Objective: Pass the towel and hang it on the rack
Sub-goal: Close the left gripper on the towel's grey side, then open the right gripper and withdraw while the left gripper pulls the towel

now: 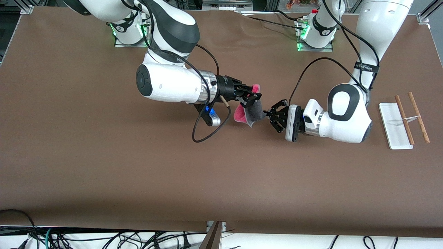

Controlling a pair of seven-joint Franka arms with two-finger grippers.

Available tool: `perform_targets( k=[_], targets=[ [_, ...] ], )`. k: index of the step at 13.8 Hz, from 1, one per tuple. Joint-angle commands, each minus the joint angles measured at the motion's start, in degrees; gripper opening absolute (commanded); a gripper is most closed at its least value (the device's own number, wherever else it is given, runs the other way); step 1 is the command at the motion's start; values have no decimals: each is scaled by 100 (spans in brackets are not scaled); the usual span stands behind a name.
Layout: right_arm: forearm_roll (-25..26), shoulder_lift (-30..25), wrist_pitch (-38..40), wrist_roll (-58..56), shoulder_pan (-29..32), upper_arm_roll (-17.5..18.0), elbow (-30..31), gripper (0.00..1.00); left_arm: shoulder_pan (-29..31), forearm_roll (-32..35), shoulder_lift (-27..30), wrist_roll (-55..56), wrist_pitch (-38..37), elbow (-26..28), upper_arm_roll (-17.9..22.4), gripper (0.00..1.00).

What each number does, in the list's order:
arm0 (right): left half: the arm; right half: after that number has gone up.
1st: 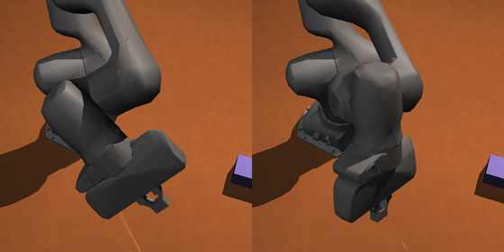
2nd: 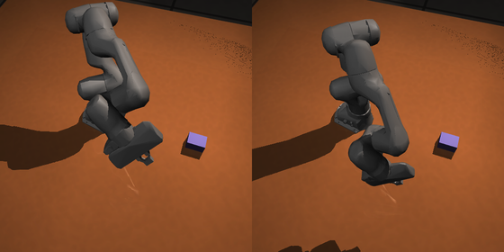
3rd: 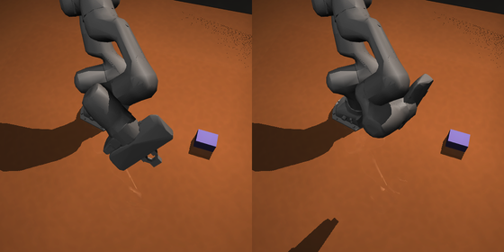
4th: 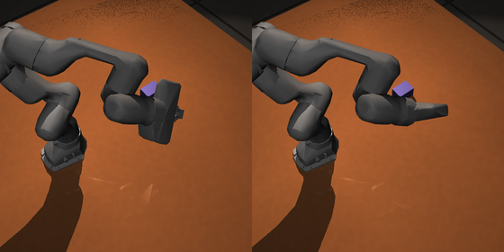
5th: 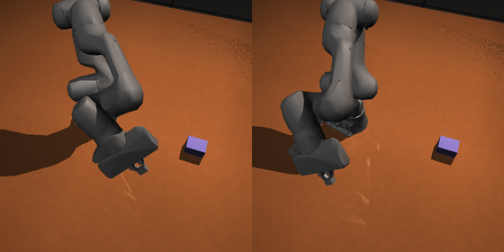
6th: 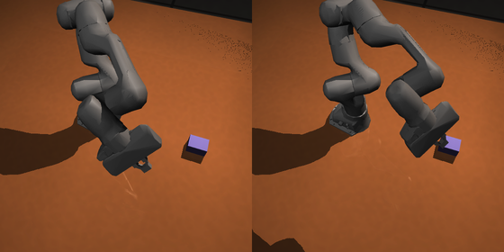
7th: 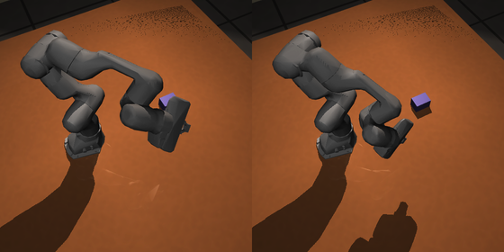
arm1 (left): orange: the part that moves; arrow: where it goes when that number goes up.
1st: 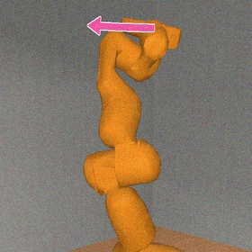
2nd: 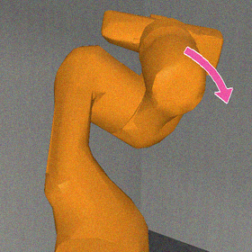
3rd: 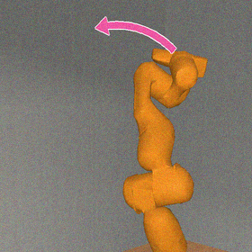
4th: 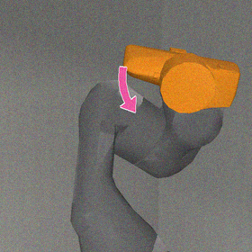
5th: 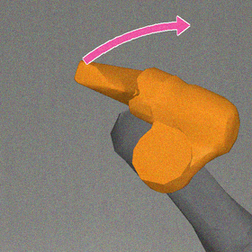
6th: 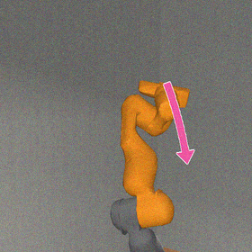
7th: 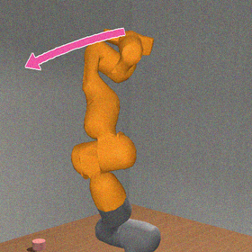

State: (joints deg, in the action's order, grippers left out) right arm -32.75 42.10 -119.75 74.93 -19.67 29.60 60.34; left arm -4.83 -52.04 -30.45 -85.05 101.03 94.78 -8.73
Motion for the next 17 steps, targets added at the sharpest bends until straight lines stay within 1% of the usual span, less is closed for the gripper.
perform_targets(
  k=[1,4,6,8,10,11,13,14,15,16,17],
  targets=[
    [6,8,57,92,42,-24,-84,100,96,203,66,5,-258,-56,11,0],
    [6,-18,75,57,296,-15,-84,100,175,378,75,40,-285,-161,11,0],
    [67,-123,232,-22,472,-24,-84,100,254,702,109,180,-582,-380,20,0],
    [574,-307,364,-329,595,2,-67,100,429,1159,119,417,-890,-740,46,0],
    [1110,-422,732,-522,622,-7,-66,100,596,1729,119,462,-1102,-961,73,0],
    [1235,-431,891,-767,700,2,-58,100,727,2080,119,471,-1224,-1118,90,0],
    [1245,-466,1364,-1321,911,-7,-49,100,799,3028,119,471,-1392,-1443,108,0],
    [1271,-527,1584,-1558,990,-15,-40,100,851,3399,119,480,-1515,-1549,108,0],
    [1350,-684,1787,-1796,1035,-120,21,100,948,3655,119,480,-1611,-1568,152,0],
    [1359,-877,2032,-2103,1044,-321,135,100,1044,3892,119,471,-1639,-1577,213,0],
    [1368,-1158,2218,-2532,1044,-541,388,100,1150,4112,119,471,-1639,-1586,309,0]
  ],
)
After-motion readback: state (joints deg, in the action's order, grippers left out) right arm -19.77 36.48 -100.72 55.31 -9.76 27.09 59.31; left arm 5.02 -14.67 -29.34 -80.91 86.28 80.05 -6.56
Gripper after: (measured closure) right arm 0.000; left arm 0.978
